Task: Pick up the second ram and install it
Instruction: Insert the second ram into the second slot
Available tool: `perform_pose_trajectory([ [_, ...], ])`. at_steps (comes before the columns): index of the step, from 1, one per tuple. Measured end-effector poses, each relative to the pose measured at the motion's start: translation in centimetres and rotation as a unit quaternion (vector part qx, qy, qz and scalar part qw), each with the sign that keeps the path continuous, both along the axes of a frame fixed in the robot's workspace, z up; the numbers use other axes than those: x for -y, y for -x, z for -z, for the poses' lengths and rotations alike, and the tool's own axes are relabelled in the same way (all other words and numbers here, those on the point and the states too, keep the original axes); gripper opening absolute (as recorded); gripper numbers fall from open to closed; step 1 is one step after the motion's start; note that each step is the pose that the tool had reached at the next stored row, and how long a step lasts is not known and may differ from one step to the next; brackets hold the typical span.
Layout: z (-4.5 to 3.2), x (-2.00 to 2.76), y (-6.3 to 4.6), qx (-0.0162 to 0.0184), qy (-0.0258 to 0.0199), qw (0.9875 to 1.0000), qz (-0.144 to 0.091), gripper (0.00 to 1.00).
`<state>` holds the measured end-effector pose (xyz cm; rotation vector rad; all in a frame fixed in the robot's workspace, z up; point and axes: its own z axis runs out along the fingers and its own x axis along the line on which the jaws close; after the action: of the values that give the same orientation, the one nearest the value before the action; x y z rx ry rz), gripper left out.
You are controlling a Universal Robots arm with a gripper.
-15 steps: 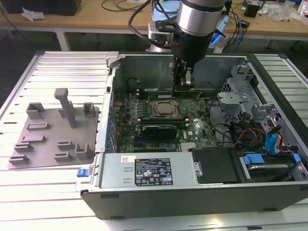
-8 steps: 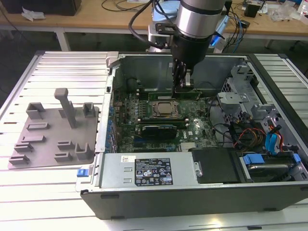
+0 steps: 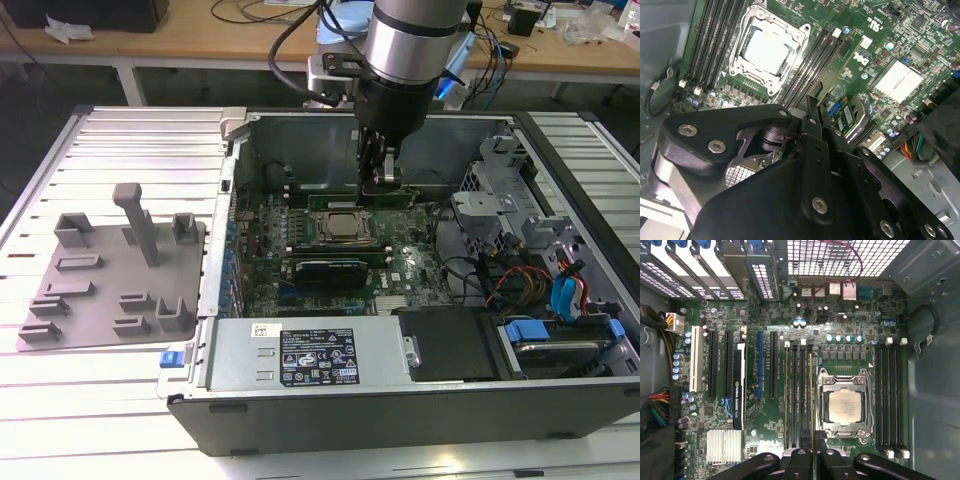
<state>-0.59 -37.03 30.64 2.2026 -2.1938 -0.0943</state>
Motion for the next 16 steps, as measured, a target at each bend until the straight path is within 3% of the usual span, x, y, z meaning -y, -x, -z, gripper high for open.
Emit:
perform_pose_trajectory([
  [16, 1.80, -0.10, 0.1, 0.0000, 0.0000, 1.0000, 0.000, 0.11],
])
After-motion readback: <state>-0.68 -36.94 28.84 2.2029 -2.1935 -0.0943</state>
